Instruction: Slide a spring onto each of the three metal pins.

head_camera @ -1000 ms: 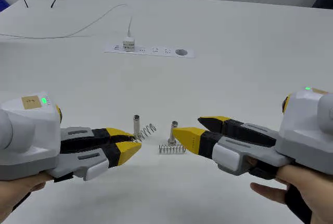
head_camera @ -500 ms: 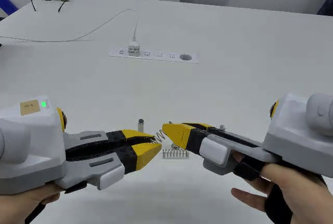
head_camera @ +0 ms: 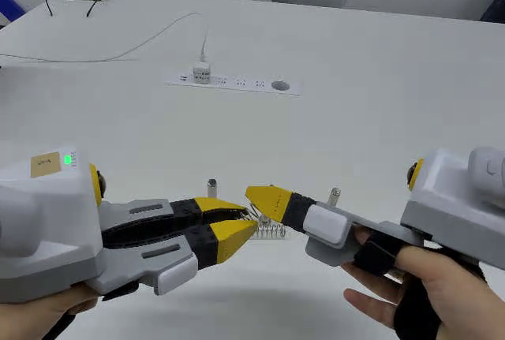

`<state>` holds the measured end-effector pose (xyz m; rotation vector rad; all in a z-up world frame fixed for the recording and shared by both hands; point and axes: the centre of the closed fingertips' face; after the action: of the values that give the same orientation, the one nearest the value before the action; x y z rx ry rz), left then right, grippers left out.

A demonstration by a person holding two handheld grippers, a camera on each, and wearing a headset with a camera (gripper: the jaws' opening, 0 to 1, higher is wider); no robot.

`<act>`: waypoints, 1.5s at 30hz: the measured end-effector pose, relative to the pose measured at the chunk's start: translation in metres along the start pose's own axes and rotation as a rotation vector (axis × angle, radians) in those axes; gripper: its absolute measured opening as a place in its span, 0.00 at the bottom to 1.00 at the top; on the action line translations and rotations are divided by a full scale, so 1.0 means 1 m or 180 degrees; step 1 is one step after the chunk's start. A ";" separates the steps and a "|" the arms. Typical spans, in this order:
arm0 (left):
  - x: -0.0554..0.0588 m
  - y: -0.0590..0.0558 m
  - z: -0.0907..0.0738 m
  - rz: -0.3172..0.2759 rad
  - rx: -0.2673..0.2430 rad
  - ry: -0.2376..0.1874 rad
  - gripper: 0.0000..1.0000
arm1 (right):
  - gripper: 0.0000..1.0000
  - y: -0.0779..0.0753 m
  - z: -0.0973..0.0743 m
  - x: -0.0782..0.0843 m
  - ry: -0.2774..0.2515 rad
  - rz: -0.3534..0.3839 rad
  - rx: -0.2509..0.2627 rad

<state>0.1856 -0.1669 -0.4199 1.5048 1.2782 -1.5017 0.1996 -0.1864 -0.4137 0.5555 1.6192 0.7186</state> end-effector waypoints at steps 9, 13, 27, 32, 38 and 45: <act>0.004 0.001 -0.002 0.0011 -0.0082 0.0057 0.11 | 0.12 0.007 0.005 0.002 0.0016 -0.0060 -0.0085; 0.006 0.002 -0.003 0.0004 -0.0120 0.0116 0.12 | 0.12 0.008 0.006 0.004 0.0042 -0.0167 -0.0080; 0.035 0.007 -0.012 0.0393 -0.0295 0.0539 0.26 | 0.12 0.005 0.014 -0.016 0.0002 -0.0856 0.0014; 0.043 0.011 -0.016 0.0428 -0.0382 0.0633 0.35 | 0.12 0.003 0.023 -0.024 0.0102 -0.1295 0.0077; 0.050 0.013 -0.020 0.0444 -0.0458 0.0693 0.42 | 0.12 -0.001 0.039 -0.029 0.0203 -0.1679 0.0131; 0.053 0.020 -0.023 0.0398 -0.0573 0.0710 0.54 | 0.12 -0.007 0.056 -0.032 0.0261 -0.1872 0.0162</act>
<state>0.2048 -0.1422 -0.4723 1.6332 1.3785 -1.1326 0.2601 -0.2063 -0.4017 0.0671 1.7619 0.2630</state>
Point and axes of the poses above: the centre of the closed fingertips' face, and the gripper's own axes: z roughly forward along the fingers, y roughly to its left, x roughly out of its underside, and after that the axes turned 3 degrees about -x, right-handed
